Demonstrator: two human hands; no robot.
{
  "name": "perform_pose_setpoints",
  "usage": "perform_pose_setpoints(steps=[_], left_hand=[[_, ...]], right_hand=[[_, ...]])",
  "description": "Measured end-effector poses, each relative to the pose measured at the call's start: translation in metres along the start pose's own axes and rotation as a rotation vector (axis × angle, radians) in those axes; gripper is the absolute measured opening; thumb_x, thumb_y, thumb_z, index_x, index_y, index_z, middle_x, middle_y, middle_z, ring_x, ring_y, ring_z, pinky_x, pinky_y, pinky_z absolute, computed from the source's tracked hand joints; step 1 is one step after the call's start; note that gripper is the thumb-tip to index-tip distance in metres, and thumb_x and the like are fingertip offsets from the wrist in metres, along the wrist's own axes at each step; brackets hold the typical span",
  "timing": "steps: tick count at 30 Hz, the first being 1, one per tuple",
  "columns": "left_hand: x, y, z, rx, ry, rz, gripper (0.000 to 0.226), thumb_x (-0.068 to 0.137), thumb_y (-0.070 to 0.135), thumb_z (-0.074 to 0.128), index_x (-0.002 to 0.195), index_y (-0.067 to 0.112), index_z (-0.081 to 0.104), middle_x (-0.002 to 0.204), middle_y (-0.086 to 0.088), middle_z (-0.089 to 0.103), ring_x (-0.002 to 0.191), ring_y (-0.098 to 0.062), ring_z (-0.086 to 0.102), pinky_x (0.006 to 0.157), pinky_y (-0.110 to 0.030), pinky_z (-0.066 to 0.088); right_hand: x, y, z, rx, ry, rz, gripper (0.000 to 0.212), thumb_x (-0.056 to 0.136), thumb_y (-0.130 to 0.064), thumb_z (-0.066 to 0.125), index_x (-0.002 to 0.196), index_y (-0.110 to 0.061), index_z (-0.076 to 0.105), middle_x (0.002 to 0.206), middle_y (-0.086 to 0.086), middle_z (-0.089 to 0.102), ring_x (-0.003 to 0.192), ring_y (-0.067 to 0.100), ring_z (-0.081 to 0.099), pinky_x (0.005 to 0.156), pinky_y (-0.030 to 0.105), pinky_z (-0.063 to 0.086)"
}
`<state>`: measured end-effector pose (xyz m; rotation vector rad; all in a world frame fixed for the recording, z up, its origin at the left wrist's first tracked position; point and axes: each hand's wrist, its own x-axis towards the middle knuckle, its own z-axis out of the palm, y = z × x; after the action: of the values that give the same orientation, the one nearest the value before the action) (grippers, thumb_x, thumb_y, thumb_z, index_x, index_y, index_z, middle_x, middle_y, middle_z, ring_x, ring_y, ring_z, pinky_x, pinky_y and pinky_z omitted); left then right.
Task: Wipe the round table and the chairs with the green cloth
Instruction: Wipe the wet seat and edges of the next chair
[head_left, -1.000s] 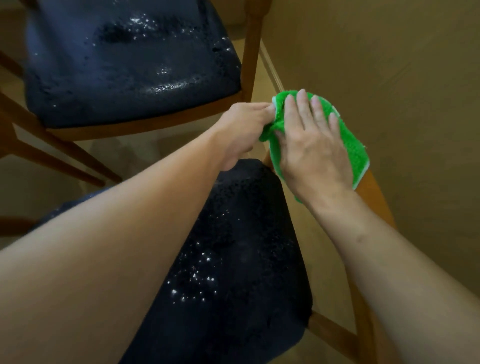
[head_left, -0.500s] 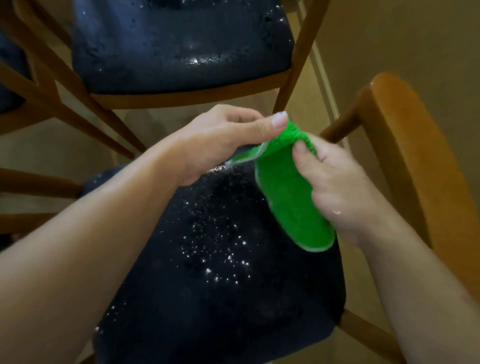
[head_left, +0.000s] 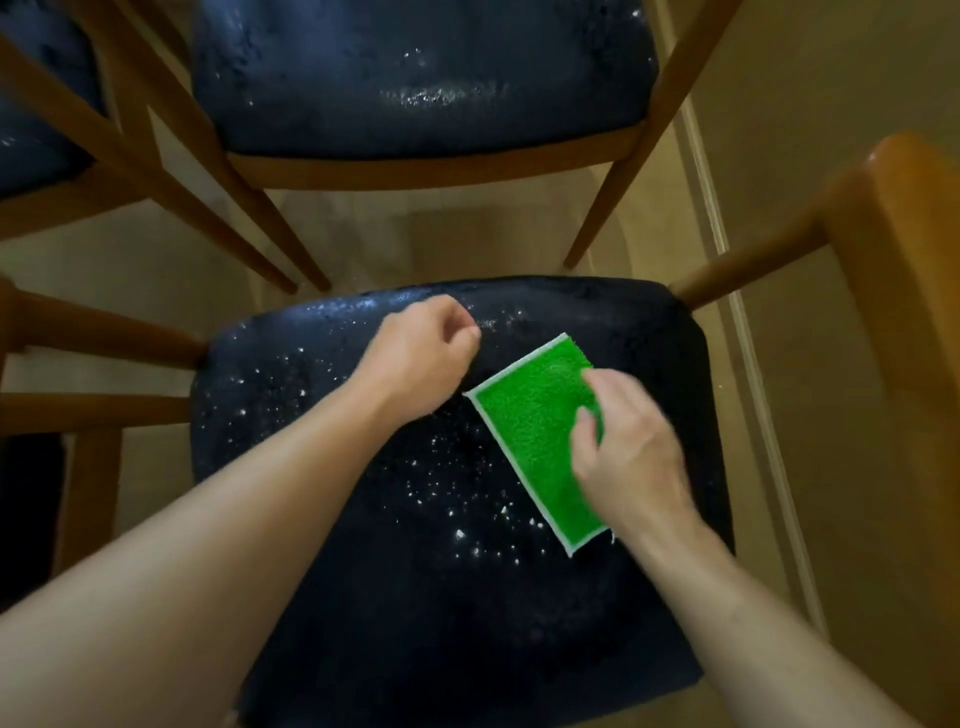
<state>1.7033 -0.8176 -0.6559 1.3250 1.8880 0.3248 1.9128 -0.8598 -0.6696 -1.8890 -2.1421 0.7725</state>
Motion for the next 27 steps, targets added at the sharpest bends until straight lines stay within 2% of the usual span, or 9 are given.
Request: perform_pose_setpoints(steps=[2,5,8,12,16,20,23,25,27], left_hand=[[-0.004,-0.024,-0.013,0.052,0.08,-0.021,0.021,0.092,0.033,0.052,0.112,0.028,0.059,0.112,0.004,0.062,0.1,-0.014,0.056,0.082,-0.028,0.043],[-0.011,-0.064,-0.045,0.149,0.169,-0.15,0.045,0.094,0.033,0.051,0.137,0.021,0.044,0.138,-0.004,0.046,0.125,-0.023,0.044,0.104,-0.043,0.038],[-0.02,-0.099,-0.071,0.194,0.209,-0.298,0.059,0.097,0.035,0.047,0.147,0.014,0.027,0.149,-0.011,0.032,0.135,-0.03,0.033,0.109,-0.048,0.03],[-0.032,-0.126,-0.078,0.124,0.16,-0.366,0.064,0.099,0.038,0.041,0.152,0.012,0.013,0.157,-0.009,0.021,0.142,-0.025,0.021,0.114,-0.044,0.021],[-0.029,-0.131,-0.068,0.183,0.13,-0.418,0.06,0.1,0.047,0.029,0.147,0.011,0.027,0.149,-0.014,0.037,0.136,-0.032,0.033,0.107,-0.042,0.028],[-0.023,-0.131,-0.065,0.226,0.131,-0.476,0.054,0.1,0.047,0.027,0.128,0.005,0.047,0.129,-0.021,0.052,0.116,-0.039,0.048,0.09,-0.043,0.037],[-0.021,-0.131,-0.066,0.271,0.172,-0.545,0.053,0.099,0.047,0.029,0.101,0.002,0.057,0.103,-0.021,0.06,0.085,-0.034,0.053,0.07,-0.038,0.038],[-0.02,-0.132,-0.067,0.282,0.181,-0.565,0.054,0.098,0.049,0.03,0.089,0.004,0.059,0.092,-0.017,0.059,0.075,-0.031,0.051,0.066,-0.036,0.038],[-0.016,-0.134,-0.07,0.281,0.16,-0.565,0.059,0.097,0.054,0.03,0.089,0.004,0.061,0.092,-0.016,0.061,0.079,-0.033,0.055,0.068,-0.037,0.041]], right_hand=[[-0.019,0.0,0.024,-0.079,-0.17,-0.134,0.05,0.094,-0.015,0.056,0.141,-0.002,0.045,0.148,0.018,0.041,0.137,0.031,0.039,0.113,0.038,0.028],[-0.017,0.015,0.043,-0.256,-0.282,-0.204,0.062,0.099,-0.032,0.045,0.153,-0.018,0.018,0.159,0.001,0.003,0.148,0.024,0.011,0.117,0.047,0.014],[0.013,0.027,0.047,-0.356,-0.228,-0.191,0.064,0.097,-0.045,0.029,0.152,-0.022,0.005,0.159,-0.002,-0.004,0.148,0.022,0.006,0.116,0.048,0.009],[0.068,0.02,0.048,-0.369,-0.123,0.052,0.07,0.093,-0.056,0.014,0.155,-0.025,0.005,0.163,0.004,-0.001,0.149,0.026,-0.001,0.116,0.052,0.0],[0.062,-0.006,0.059,-0.323,-0.102,0.152,0.067,0.093,-0.055,0.013,0.155,-0.027,0.007,0.163,0.005,-0.001,0.149,0.03,-0.003,0.115,0.058,-0.001],[-0.042,-0.033,0.083,-0.416,-0.27,-0.198,0.067,0.091,-0.05,0.03,0.151,-0.021,0.024,0.159,0.008,0.013,0.145,0.036,0.02,0.113,0.06,0.012],[-0.1,-0.025,0.088,-0.456,-0.409,-0.463,0.064,0.086,-0.048,0.043,0.146,-0.026,0.037,0.155,0.004,0.028,0.138,0.032,0.035,0.112,0.055,0.013],[-0.083,-0.014,0.083,-0.437,-0.431,-0.588,0.061,0.085,-0.045,0.044,0.144,-0.032,0.038,0.153,0.0,0.032,0.136,0.028,0.04,0.111,0.052,0.015],[-0.039,-0.01,0.077,-0.445,-0.334,-0.583,0.061,0.085,-0.042,0.041,0.145,-0.032,0.035,0.152,0.0,0.03,0.134,0.03,0.045,0.108,0.053,0.02]])
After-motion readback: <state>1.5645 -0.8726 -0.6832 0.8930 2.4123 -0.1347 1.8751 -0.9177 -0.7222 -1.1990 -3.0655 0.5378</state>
